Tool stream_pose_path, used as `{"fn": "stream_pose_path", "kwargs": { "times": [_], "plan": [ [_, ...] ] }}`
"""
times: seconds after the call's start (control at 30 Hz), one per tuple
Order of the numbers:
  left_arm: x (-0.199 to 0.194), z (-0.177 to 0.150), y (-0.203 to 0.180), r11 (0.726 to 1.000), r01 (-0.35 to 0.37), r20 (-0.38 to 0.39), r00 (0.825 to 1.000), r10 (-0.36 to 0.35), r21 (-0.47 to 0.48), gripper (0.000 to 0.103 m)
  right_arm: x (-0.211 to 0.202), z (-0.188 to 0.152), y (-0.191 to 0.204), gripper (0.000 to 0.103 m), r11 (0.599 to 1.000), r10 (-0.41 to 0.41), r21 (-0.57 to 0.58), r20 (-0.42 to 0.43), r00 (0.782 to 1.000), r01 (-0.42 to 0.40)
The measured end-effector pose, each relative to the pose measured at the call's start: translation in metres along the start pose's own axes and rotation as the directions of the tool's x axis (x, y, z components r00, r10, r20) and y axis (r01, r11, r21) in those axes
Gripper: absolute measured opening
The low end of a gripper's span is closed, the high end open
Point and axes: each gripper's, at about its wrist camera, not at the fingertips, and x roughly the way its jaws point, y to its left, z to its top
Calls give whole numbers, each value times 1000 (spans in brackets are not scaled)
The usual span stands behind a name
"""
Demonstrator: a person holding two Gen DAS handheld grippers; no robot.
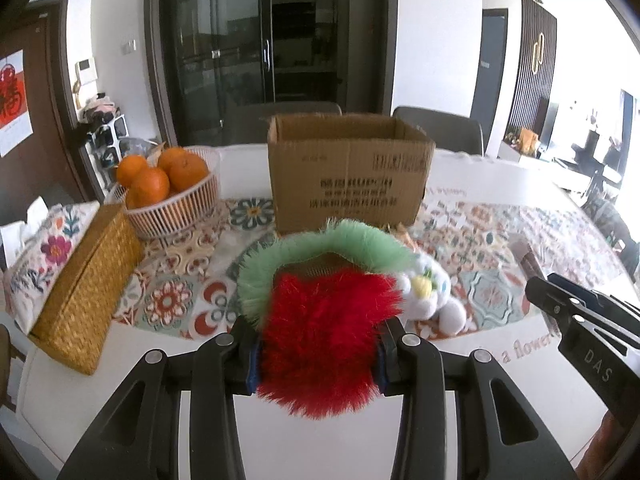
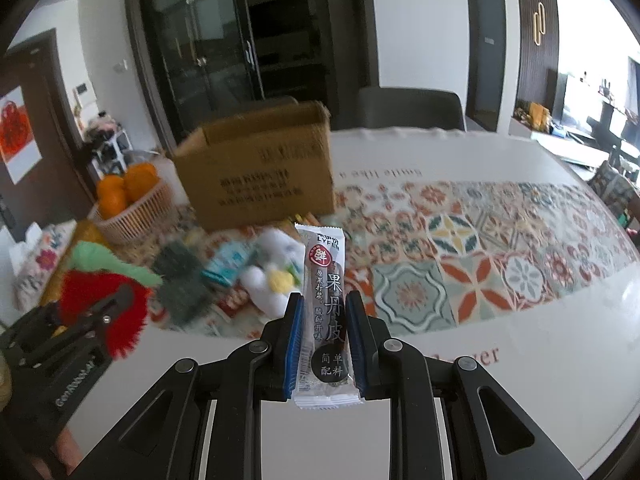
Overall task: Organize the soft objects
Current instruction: 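Carry the pom-pom and snack bar over the cardboard box and release both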
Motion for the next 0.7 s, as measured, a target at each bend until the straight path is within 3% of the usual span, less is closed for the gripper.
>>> {"fn": "stream_pose_path", "kwargs": {
  "times": [0.33, 0.7],
  "plan": [
    [-9, 52, 19, 997, 42, 64, 997, -38, -61, 40, -6, 54, 26, 23, 994, 112, -8, 81, 990, -112],
    [9, 113, 27, 995, 93, 95, 992, -89, -37, 41, 13, 109, 42, 23, 980, 198, 9, 99, 975, -200]
  ]
}}
